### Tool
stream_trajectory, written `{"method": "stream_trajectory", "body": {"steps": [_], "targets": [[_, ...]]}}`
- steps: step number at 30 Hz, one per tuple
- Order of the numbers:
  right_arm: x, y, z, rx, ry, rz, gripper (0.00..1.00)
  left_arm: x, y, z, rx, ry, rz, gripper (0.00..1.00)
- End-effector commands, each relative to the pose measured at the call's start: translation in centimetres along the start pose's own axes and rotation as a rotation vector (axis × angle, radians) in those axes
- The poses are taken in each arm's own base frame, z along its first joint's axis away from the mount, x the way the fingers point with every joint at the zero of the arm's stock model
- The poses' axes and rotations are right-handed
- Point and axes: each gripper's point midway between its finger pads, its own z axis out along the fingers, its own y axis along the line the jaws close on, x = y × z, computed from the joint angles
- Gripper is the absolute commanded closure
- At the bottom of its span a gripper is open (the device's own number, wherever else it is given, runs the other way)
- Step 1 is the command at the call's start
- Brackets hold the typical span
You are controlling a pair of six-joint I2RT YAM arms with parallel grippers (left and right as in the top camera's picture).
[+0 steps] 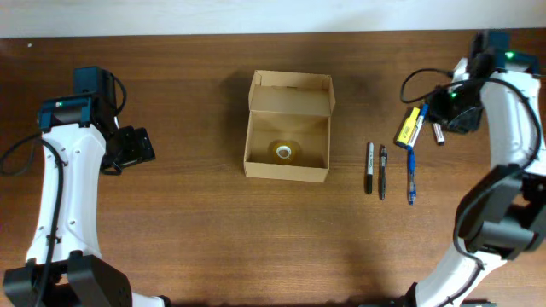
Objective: Pack container
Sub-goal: 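Move the right gripper back over the yellow highlighter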
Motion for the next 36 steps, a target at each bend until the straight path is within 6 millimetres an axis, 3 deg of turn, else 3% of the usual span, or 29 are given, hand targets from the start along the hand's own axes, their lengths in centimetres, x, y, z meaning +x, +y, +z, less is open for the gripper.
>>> {"method": "stream_trajectory", "body": {"steps": [1,10,18,27,36], "targets": [[-0.1,1.8,1.0,-0.044,0.013,0.052,0.56,0.0,0.2,-0.7,0.011,-0.023,0.005,0.0],[-1.9,5.0,5.2,-0.059,-0.011,0.055,0.52,0.0,0.2,-0.7,0.011,-0.023,0.005,0.0],[-2.4,4.1,8.9,-0.046,0.024,0.112,0.51,0.0,0.2,-0.7,0.011,-0.023,0.005,0.0],[-3.8,3.5,9.2,-0.055,-0.018,0.122,0.5,0.0,0.2,-0.7,0.011,-0.023,0.005,0.0],[-3.8,2.1,9.8,-0.039,-0.004,0.146,0.5,0.0,0.2,-0.7,0.011,-0.023,0.005,0.0]]}}
